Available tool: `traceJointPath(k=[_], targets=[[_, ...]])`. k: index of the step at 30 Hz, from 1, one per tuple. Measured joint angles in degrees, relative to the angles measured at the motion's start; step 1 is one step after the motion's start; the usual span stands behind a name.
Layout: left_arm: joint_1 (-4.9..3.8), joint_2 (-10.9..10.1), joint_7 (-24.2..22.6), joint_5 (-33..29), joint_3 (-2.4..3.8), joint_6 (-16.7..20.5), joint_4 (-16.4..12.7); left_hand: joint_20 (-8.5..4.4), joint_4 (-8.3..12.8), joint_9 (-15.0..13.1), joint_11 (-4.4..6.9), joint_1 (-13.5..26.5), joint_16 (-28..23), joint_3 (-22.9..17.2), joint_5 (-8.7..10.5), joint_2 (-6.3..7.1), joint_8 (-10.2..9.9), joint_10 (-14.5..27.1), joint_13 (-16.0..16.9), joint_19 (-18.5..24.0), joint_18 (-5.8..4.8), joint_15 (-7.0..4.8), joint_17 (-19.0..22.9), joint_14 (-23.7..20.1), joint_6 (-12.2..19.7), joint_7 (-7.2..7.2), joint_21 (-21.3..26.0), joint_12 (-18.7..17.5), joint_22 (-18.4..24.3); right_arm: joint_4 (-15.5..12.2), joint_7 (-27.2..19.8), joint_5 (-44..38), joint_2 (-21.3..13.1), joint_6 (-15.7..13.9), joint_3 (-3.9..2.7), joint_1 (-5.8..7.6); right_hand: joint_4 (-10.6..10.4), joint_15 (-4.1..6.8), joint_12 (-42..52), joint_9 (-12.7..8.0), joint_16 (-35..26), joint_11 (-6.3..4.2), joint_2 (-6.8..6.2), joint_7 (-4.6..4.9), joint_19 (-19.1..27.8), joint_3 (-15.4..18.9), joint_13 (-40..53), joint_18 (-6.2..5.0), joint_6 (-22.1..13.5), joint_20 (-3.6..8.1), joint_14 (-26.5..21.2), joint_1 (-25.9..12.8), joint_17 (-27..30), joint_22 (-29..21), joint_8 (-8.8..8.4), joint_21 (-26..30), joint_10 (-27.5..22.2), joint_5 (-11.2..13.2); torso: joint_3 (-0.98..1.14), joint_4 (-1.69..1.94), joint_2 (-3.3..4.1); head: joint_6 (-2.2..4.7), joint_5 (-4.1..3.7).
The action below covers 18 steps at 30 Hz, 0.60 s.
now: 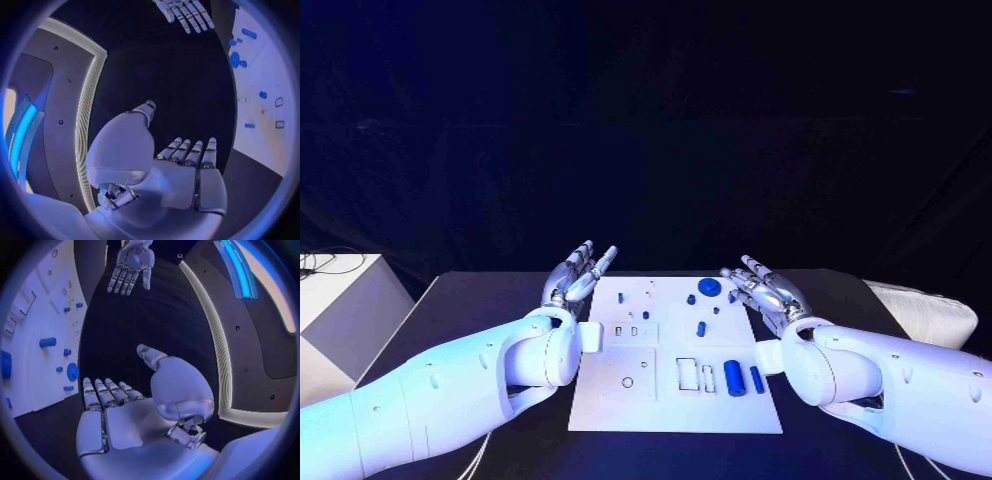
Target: Assemble the parts on the task board
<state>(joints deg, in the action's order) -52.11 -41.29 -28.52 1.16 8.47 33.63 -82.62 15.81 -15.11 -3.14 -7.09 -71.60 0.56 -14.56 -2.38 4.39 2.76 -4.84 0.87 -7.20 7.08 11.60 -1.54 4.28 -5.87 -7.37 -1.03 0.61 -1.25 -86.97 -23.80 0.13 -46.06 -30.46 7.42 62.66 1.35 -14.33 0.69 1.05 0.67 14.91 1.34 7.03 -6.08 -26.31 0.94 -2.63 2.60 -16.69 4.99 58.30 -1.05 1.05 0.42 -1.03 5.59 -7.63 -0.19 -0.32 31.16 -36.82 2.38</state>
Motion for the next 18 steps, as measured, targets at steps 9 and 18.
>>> traceJointPath(k=[9, 18], targets=[[0.08, 0.0, 0.0, 0.8, 0.08, -2.8, 0.2, 0.61, -0.6, -0.4, -1.46, -2.1, 0.2, -0.3, -0.08, 0.18, 0.6, -1.5, 0.3, -0.2, 0.00, 0.72, -0.2, 0.7, -0.6, -0.04, -0.1, 0.4, -0.1, 1.0, 2.9, -1.0, -0.3, 9.1, 1.66, 0.66, 1.3, -0.64, 0.3, 0.5, 0.9, 0.50, 0.04, 0.16, -2.1, -1.1, 0.3, -0.50, 1.5, -0.25, 2.5, 1.8, -0.6, 0.4, 0.49, -0.6, 2.0, 0.0, 0.00, -0.01, -0.01, -0.03, 0.01], [0.12, -0.9, 0.3, 1.5, 0.08, -5.7, 1.6, 0.77, -0.6, -4.7, -6.87, -2.7, 11.8, -0.3, -0.32, -0.42, 6.4, -22.4, 2.3, -28.6, 0.10, 1.73, -8.5, 29.8, -11.6, -0.75, -10.5, 4.8, -5.0, 5.6, 2.7, -6.1, -0.1, 10.4, 1.59, 1.26, 5.2, -0.26, 3.1, 4.0, 5.7, 0.83, -1.60, 1.05, -19.1, -2.1, 1.7, -3.16, 14.4, 0.05, 18.7, 8.7, -3.4, 2.3, 5.37, -5.2, 18.7, -1.3, 0.03, -0.02, 0.00, -0.71, -0.47]])
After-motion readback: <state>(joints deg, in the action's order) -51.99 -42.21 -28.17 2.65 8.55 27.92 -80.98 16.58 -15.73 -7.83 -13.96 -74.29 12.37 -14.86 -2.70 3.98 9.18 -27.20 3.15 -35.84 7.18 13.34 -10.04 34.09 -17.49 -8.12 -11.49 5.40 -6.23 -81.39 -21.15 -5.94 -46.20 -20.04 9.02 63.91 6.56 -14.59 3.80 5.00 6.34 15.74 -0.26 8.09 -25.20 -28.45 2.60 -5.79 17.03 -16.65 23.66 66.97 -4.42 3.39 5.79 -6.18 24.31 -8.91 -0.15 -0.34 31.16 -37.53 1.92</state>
